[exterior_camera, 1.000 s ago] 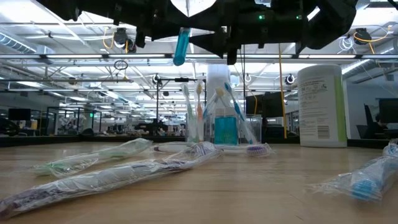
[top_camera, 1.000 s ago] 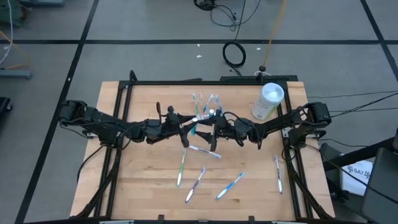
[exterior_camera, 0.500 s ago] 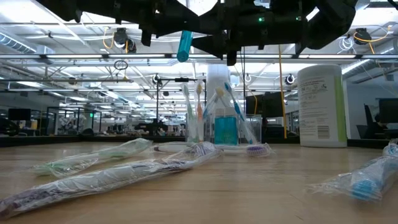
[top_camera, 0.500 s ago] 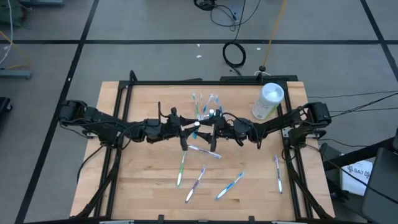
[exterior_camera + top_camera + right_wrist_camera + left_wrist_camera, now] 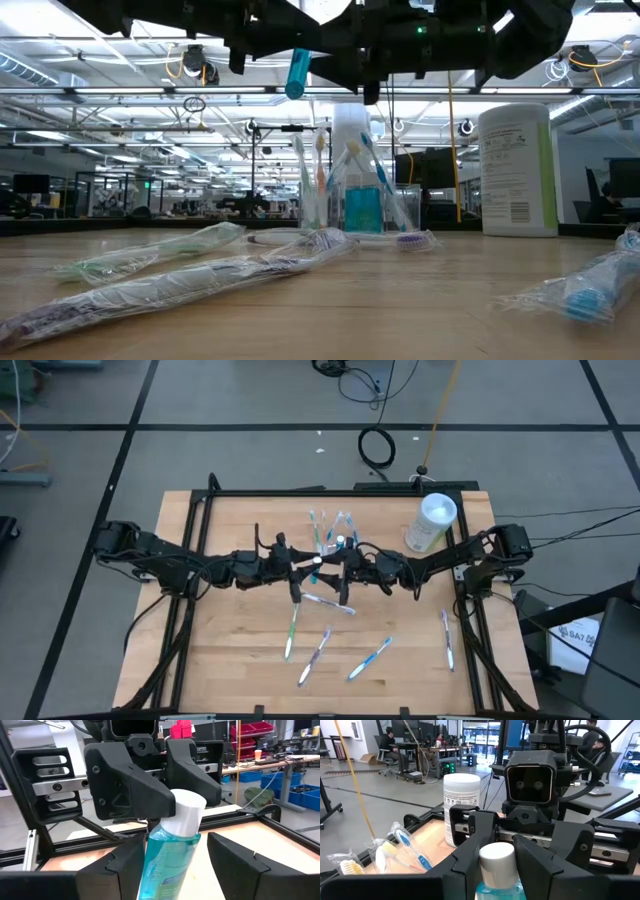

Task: Pick & Place toothbrushing station
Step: Put the blue mouthwash into the transparent organizer

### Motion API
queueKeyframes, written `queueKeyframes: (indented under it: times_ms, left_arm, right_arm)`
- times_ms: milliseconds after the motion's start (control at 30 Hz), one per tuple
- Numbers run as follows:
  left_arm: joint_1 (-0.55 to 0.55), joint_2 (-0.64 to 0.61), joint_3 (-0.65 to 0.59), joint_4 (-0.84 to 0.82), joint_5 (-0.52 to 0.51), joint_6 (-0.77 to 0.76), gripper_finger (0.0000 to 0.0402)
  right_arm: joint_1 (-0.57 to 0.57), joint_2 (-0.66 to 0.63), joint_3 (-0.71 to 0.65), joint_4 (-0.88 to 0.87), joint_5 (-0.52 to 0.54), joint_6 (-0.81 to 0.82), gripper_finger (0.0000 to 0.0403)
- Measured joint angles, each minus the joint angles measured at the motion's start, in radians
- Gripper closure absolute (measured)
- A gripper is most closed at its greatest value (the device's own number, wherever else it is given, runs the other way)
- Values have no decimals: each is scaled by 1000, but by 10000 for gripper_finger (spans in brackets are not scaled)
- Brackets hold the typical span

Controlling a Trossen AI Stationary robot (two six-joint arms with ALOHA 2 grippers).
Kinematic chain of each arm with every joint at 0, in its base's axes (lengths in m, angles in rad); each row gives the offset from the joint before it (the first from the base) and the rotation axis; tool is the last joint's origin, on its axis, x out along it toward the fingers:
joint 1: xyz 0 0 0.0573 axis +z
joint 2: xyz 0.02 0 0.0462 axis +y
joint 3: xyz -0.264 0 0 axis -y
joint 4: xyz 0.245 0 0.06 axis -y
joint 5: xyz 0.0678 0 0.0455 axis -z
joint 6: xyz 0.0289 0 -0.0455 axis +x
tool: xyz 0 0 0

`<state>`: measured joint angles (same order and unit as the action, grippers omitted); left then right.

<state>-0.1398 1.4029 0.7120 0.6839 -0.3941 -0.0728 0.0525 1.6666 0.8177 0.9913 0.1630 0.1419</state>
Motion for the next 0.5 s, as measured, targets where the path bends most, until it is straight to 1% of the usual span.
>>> queueKeyframes:
  times_ms: [133, 333, 500]
  left_arm:
    - [0, 0, 0, 3, 1, -3, 286]
    - [0, 0, 0, 2, -1, -1, 286]
    - [0, 0, 0, 2, -1, -1, 286]
  right_arm:
    - [-8, 0, 0, 3, -42, 4, 212]
    - [-18, 0, 0, -1, -61, 8, 235]
    - [-18, 0, 0, -3, -61, 8, 241]
